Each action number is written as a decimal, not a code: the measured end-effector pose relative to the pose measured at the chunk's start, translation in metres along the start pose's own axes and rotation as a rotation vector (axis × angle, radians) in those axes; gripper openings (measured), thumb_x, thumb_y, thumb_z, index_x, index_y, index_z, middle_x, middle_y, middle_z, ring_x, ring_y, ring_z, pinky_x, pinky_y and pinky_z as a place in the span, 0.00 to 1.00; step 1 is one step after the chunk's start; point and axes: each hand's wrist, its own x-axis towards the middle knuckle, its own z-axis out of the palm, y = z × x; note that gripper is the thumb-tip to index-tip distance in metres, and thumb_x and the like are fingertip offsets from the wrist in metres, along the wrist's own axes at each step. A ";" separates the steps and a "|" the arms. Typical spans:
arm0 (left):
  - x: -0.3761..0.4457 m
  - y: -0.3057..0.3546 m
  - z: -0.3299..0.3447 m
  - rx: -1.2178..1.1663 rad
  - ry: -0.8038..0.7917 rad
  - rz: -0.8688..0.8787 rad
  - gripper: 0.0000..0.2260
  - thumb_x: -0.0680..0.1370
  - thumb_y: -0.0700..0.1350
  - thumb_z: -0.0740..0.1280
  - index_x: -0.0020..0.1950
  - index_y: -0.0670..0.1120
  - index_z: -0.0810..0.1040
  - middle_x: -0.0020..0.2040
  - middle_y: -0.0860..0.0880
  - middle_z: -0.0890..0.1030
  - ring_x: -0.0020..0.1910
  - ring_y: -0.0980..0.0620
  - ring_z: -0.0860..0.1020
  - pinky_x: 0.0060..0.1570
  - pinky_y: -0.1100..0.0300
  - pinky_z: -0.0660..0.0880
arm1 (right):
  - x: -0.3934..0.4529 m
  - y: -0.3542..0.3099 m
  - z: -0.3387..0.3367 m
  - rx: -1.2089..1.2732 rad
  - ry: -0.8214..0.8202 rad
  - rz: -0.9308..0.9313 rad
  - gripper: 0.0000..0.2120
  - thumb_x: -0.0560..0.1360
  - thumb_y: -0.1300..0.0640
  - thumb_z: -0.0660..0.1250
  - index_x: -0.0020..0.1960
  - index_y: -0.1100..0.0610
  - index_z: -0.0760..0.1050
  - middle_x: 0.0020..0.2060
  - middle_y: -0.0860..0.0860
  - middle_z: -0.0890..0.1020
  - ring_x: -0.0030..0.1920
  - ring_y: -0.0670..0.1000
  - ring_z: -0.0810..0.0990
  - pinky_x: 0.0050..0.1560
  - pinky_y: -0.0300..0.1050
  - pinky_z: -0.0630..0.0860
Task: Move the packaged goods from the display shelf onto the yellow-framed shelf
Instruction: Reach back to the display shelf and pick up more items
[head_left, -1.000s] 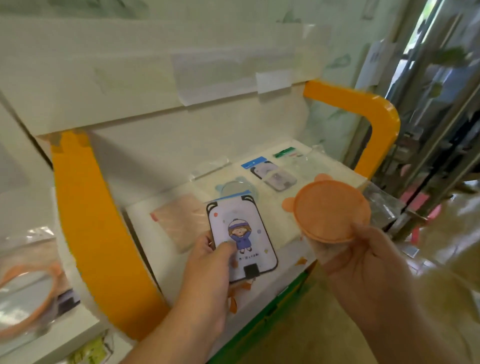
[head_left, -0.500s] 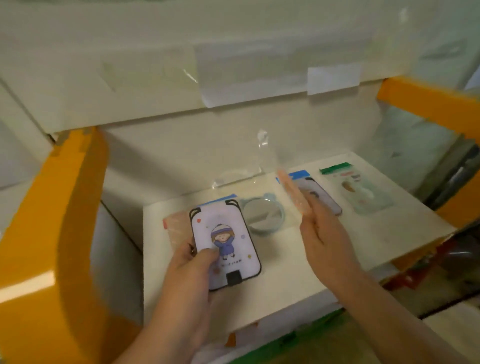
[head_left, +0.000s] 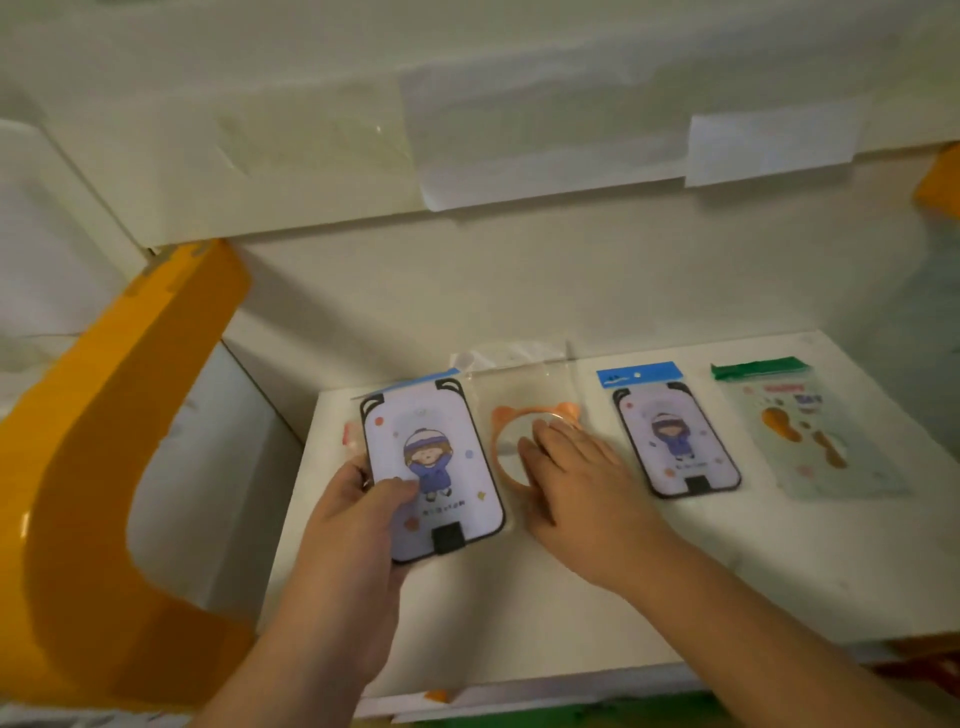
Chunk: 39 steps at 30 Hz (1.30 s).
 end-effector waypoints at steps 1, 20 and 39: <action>0.000 -0.001 0.003 0.002 0.010 0.002 0.16 0.78 0.33 0.61 0.62 0.44 0.79 0.51 0.45 0.87 0.44 0.48 0.85 0.45 0.51 0.79 | 0.000 0.001 -0.001 0.006 -0.005 -0.017 0.31 0.71 0.44 0.58 0.70 0.56 0.71 0.71 0.54 0.71 0.74 0.56 0.66 0.72 0.52 0.63; 0.033 -0.057 0.143 0.436 -0.148 -0.083 0.11 0.74 0.36 0.64 0.55 0.45 0.78 0.54 0.43 0.81 0.53 0.41 0.81 0.54 0.42 0.80 | -0.103 0.122 -0.093 0.298 0.223 0.382 0.20 0.77 0.48 0.65 0.68 0.48 0.71 0.66 0.46 0.74 0.65 0.49 0.72 0.62 0.44 0.72; 0.012 -0.061 0.186 0.933 -0.154 0.190 0.13 0.79 0.38 0.62 0.59 0.53 0.70 0.64 0.49 0.73 0.56 0.47 0.76 0.37 0.60 0.74 | -0.135 0.149 -0.105 0.337 0.236 0.375 0.21 0.78 0.47 0.64 0.70 0.46 0.69 0.66 0.41 0.73 0.66 0.44 0.72 0.59 0.39 0.75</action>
